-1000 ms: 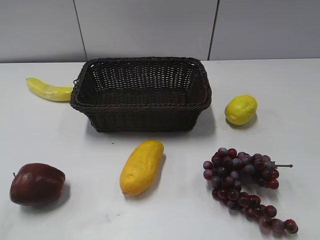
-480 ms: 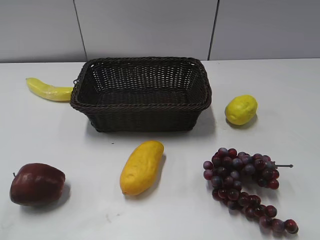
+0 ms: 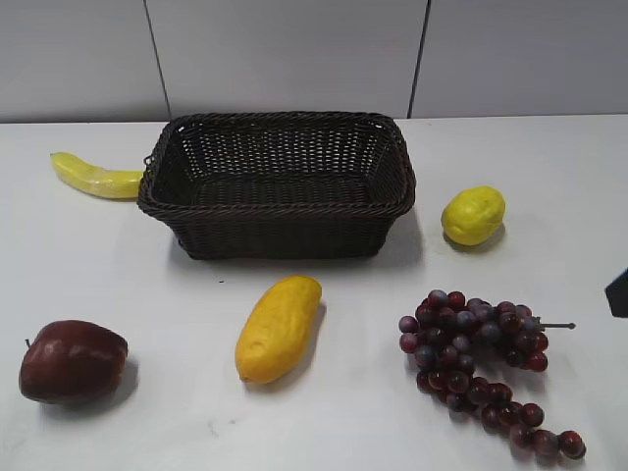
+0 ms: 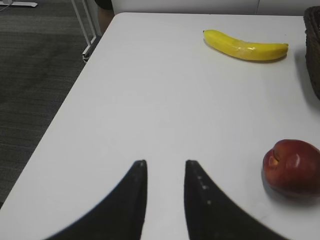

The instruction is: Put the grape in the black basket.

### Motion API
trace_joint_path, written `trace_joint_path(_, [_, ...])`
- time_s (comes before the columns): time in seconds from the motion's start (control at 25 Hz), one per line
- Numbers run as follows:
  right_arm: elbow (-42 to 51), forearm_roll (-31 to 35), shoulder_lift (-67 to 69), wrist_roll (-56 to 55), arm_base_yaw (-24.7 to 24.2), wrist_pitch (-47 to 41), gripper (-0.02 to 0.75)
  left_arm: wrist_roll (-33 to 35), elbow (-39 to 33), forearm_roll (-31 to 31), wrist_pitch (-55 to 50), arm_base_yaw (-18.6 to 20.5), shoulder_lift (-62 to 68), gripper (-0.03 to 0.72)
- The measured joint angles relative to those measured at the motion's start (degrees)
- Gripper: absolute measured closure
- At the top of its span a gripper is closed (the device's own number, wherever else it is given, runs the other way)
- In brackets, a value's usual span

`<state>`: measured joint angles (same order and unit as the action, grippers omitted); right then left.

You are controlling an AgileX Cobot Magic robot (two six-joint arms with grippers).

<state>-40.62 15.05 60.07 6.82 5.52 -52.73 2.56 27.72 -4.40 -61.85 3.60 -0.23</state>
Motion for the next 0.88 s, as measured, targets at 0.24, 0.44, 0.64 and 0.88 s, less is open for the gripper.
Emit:
trace_joint_path(0.24, [-6.97, 1.47, 12.47, 12.68, 0.44, 0.47, 0.147, 0.0, 0.0, 0.0, 0.0, 0.0, 0.0, 0.459])
trace_joint_path(0.44, [-8.85, -0.49, 19.69, 25.91, 7.29, 2.86, 0.147, 0.0, 0.0, 0.0, 0.0, 0.0, 0.0, 0.459])
trace_joint_path(0.64, [-9.43, -9.4, 24.09, 30.6, 17.16, 11.67, 0.147, 0.0, 0.0, 0.0, 0.0, 0.0, 0.0, 0.458])
trace_joint_path(0.88, [-10.01, -12.32, 30.75, 31.58, 19.99, 12.87, 0.147, 0.0, 0.0, 0.0, 0.0, 0.0, 0.0, 0.458])
